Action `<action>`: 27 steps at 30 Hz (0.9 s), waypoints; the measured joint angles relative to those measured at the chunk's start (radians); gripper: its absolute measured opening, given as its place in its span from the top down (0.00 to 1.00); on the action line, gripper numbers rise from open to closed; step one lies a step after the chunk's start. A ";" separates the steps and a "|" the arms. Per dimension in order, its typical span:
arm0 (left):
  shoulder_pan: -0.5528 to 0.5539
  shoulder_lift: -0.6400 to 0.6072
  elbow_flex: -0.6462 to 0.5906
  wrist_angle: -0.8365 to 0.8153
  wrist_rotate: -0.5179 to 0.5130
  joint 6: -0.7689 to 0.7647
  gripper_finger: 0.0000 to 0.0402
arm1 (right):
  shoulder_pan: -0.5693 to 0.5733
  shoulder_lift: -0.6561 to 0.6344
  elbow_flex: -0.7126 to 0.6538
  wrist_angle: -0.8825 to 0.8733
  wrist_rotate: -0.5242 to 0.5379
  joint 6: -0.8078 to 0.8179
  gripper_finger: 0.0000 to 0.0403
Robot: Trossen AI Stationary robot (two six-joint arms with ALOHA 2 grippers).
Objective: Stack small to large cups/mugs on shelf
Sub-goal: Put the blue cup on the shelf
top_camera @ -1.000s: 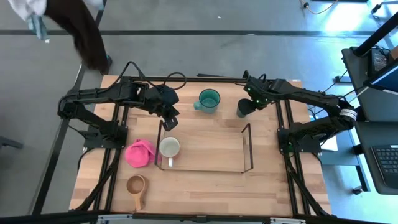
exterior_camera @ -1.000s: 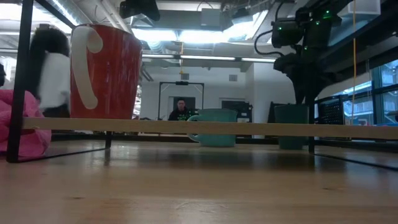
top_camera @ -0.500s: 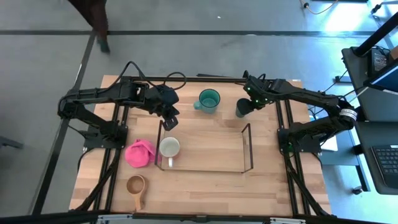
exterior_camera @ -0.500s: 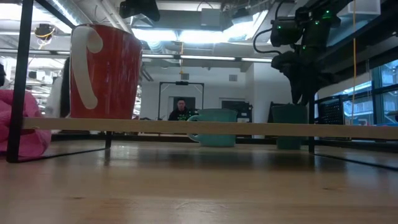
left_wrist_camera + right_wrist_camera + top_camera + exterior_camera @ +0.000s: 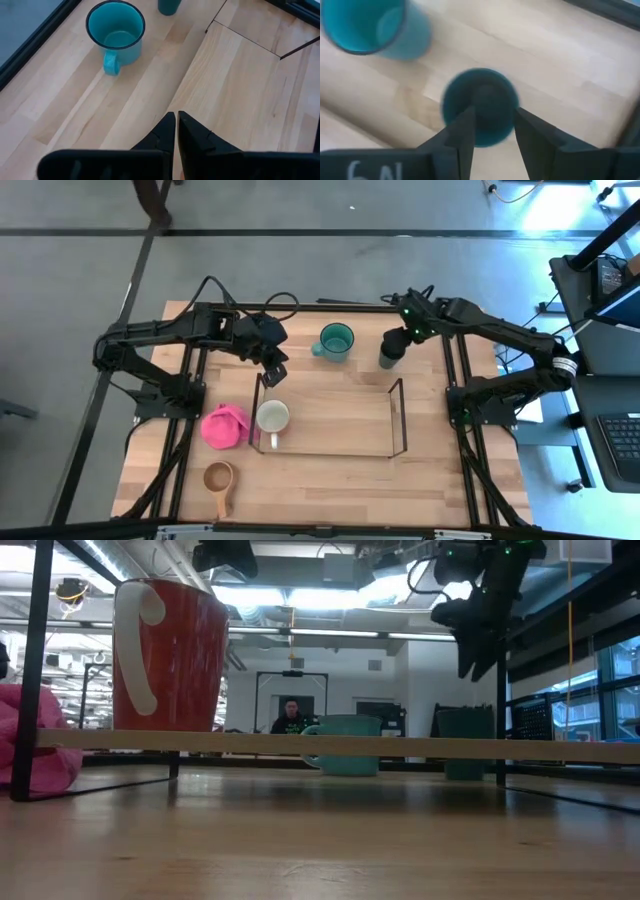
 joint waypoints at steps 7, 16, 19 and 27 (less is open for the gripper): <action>0.001 0.000 0.000 0.004 0.000 0.024 0.97 | -0.067 0.009 -0.071 -0.005 -0.102 -0.020 0.66; 0.001 0.000 0.000 0.014 0.000 0.026 0.97 | -0.092 0.016 -0.074 0.021 -0.062 -0.047 0.66; 0.001 0.000 0.000 0.018 0.000 0.025 0.97 | -0.096 0.033 -0.075 0.021 -0.067 -0.049 0.66; 0.001 0.000 0.000 0.018 0.000 0.025 0.97 | -0.096 0.084 -0.076 0.056 -0.068 -0.073 0.66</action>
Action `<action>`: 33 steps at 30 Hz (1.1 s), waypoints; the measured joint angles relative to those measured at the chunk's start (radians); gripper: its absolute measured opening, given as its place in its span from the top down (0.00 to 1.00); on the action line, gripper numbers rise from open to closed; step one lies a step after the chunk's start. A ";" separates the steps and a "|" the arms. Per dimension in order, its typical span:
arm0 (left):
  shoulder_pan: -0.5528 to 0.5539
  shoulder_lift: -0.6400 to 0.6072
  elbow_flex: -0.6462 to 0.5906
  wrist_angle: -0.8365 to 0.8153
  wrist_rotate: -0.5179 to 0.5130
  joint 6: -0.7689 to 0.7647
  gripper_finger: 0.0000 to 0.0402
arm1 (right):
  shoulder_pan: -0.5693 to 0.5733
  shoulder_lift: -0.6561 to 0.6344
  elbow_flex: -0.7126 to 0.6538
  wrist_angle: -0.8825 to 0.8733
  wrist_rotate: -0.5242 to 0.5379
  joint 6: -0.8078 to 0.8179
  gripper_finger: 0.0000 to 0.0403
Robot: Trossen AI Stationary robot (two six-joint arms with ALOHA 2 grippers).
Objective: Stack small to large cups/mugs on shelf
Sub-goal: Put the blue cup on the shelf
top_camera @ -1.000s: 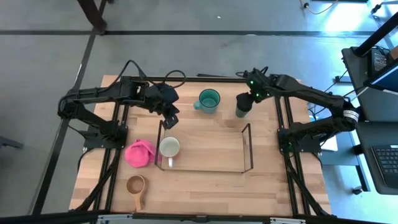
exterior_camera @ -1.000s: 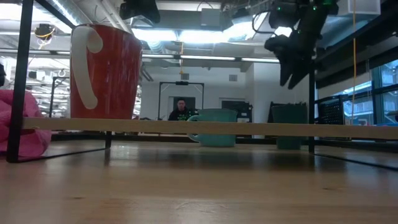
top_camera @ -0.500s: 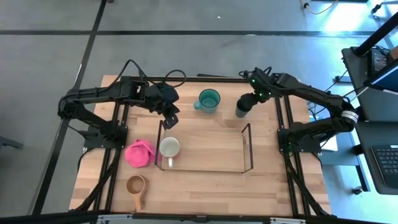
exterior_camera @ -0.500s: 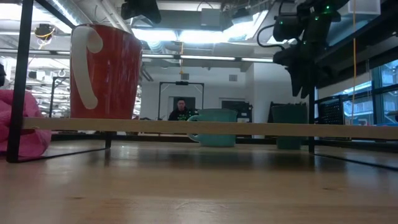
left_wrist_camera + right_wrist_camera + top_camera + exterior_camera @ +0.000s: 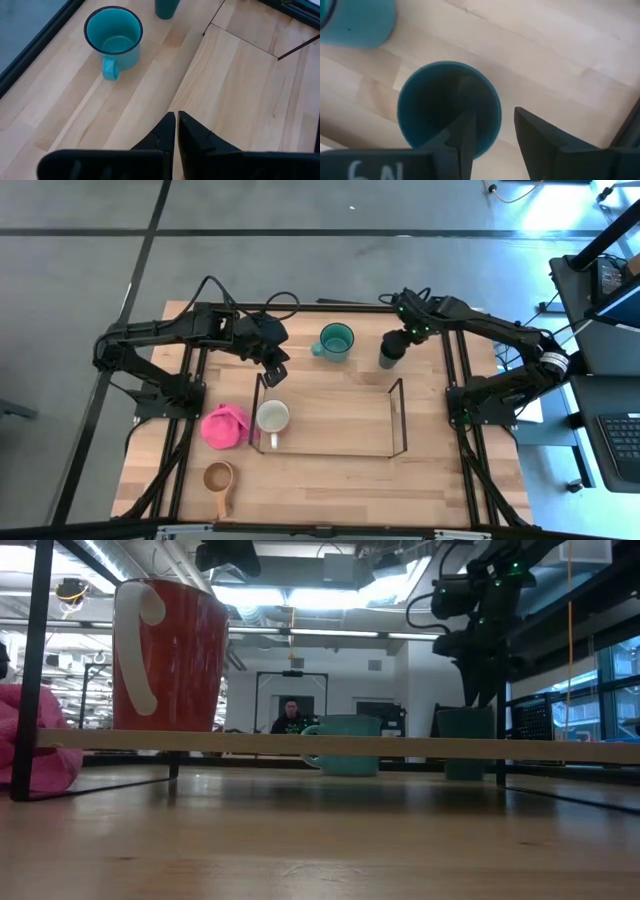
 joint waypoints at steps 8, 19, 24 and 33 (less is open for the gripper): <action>0.000 0.000 0.000 0.000 0.000 -0.001 0.97 | 0.000 0.046 0.000 0.005 0.000 -0.011 0.66; 0.000 0.000 0.000 0.000 0.000 -0.003 0.97 | 0.000 0.091 0.000 0.005 0.000 -0.027 0.67; 0.000 0.000 0.000 0.000 0.000 -0.003 0.97 | 0.000 0.091 0.000 0.004 0.000 -0.027 0.72; 0.000 0.000 0.000 0.000 0.000 -0.003 0.97 | 0.000 0.091 0.000 0.006 0.000 -0.029 0.93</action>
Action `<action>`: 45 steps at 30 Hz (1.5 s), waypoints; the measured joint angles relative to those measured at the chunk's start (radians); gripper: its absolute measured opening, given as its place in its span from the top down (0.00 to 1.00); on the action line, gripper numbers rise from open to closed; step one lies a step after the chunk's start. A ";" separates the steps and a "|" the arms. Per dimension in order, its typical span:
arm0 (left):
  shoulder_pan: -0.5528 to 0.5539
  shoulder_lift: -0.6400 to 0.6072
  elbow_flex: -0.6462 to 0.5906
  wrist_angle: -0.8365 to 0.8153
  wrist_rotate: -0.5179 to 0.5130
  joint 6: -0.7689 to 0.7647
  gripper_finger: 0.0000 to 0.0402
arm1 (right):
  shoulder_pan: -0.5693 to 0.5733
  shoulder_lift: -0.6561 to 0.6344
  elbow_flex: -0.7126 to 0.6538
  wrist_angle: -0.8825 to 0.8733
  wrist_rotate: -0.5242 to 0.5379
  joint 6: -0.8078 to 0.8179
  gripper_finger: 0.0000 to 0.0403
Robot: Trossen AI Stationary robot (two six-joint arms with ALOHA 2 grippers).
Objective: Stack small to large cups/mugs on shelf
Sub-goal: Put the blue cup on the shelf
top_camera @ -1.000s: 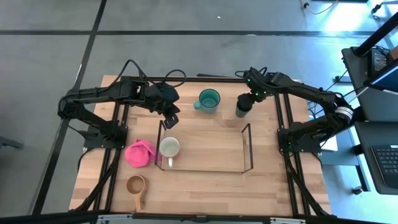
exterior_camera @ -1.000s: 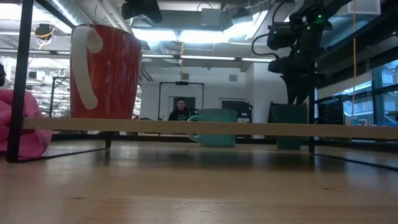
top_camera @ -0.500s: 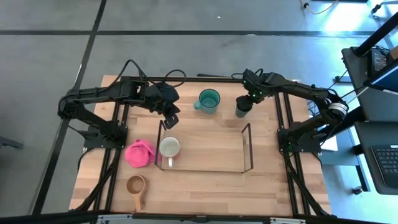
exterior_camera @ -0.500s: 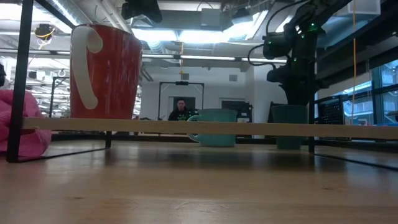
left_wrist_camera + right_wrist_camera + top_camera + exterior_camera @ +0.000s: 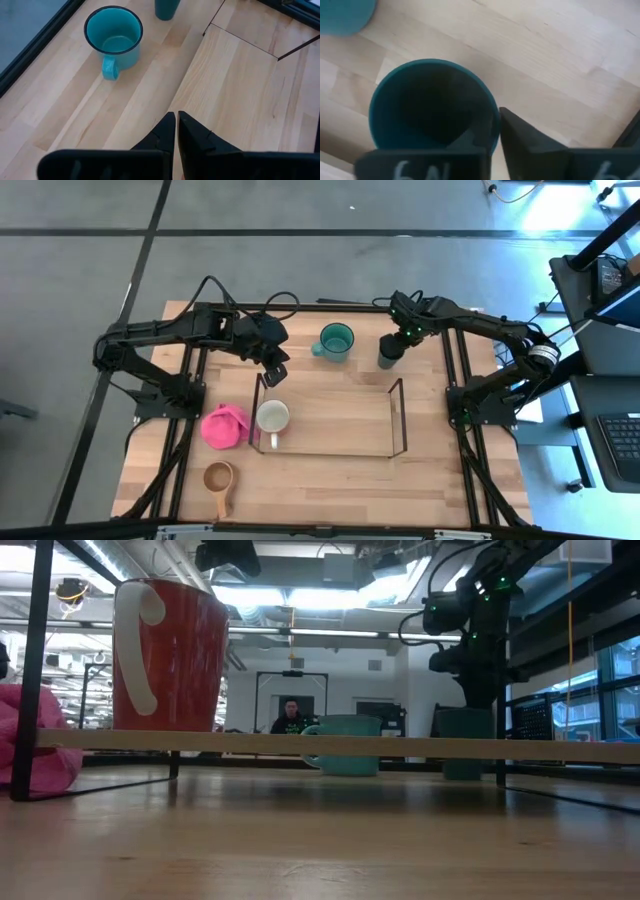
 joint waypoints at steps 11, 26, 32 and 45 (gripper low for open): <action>0.000 0.000 0.000 0.000 0.000 -0.001 0.97 | 0.000 -0.001 0.000 0.002 -0.067 -0.001 0.97; 0.000 0.000 0.000 0.000 -0.016 -0.004 0.97 | 0.083 -0.071 0.111 -0.070 -0.098 0.003 0.99; 0.000 0.000 0.000 0.000 -0.022 -0.004 0.97 | 0.181 -0.070 0.309 -0.144 -0.087 0.031 0.99; 0.000 0.000 0.000 0.000 -0.022 -0.011 0.97 | 0.460 0.130 0.718 -0.376 -0.042 0.114 0.99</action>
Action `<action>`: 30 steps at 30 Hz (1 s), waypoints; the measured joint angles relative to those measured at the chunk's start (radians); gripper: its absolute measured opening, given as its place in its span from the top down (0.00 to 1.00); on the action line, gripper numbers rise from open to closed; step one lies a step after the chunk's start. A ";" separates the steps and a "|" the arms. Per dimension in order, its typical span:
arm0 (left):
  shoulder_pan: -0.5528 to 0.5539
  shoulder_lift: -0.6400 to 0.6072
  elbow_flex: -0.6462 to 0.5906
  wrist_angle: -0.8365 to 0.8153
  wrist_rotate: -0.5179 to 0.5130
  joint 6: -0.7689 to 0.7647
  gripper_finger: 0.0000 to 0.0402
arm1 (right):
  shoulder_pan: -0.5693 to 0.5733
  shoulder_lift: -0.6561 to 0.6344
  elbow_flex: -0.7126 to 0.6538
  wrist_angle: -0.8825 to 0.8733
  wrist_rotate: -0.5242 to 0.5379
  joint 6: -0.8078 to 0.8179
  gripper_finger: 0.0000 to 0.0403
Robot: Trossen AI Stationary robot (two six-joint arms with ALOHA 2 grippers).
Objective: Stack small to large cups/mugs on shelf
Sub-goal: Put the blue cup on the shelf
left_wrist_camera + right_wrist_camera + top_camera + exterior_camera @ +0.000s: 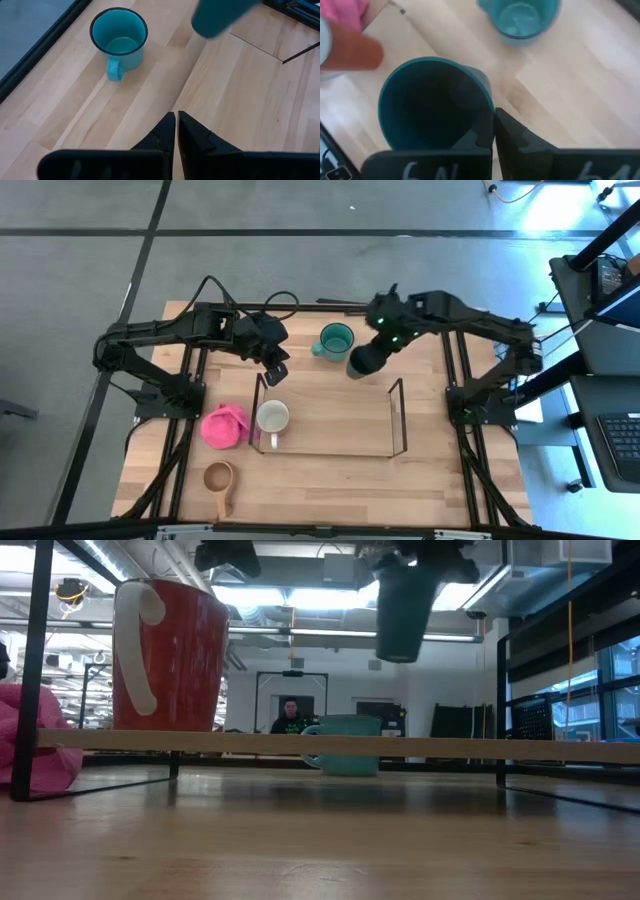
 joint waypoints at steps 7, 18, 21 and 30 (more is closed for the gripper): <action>-0.012 -0.001 0.000 -0.050 -0.001 -0.012 0.97 | 0.077 0.174 0.180 -0.006 -0.004 -0.010 0.98; -0.205 -0.184 -0.001 -0.043 -0.141 -0.065 0.97 | 0.157 0.332 0.278 0.050 -0.072 0.002 0.98; -0.259 -0.227 -0.001 -0.045 -0.195 -0.101 0.97 | 0.174 0.354 0.279 0.097 -0.091 0.028 0.97; -0.396 -0.255 -0.007 -0.082 -0.299 -0.146 0.97 | 0.228 0.399 0.278 0.165 -0.090 0.135 0.97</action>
